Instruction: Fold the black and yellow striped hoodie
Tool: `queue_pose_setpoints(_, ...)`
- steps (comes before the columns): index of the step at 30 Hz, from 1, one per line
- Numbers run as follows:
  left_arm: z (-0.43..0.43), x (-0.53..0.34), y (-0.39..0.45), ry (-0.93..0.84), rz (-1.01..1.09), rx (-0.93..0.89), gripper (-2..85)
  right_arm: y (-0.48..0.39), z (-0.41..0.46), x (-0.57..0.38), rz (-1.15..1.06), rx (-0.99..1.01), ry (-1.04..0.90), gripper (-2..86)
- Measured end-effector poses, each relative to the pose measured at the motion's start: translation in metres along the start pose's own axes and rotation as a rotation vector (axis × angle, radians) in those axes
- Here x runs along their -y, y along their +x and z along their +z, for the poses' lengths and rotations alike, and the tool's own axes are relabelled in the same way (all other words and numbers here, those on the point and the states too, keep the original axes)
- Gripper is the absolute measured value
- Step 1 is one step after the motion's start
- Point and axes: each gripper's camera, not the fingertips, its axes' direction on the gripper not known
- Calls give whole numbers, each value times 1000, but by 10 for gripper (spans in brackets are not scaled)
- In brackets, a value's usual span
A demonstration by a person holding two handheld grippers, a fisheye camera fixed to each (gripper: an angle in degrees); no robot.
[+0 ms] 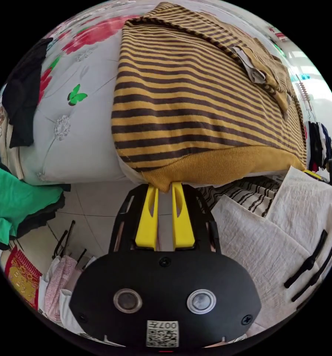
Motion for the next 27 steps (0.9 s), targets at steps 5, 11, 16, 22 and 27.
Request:
queue_pose_setpoints(5,-21,-12,-14,28,96,-79,3,8,-2,4,-59,180,-54,12)
queue_pose_setpoints(11,-103,-26,-65,290,165,-444,-2,37,-53,1,-129,464,94,-1)
queue_pose_setpoints(16,-144,21,-113,457,58,-554,1,79,-119,29,-57,717,372,-1)
queue_pose_setpoints(22,-127,81,-144,516,-379,-644,41,104,-131,82,255,821,617,8)
queue_pose_setpoints(27,-133,65,-133,543,-325,-417,59,89,-119,76,199,544,585,32)
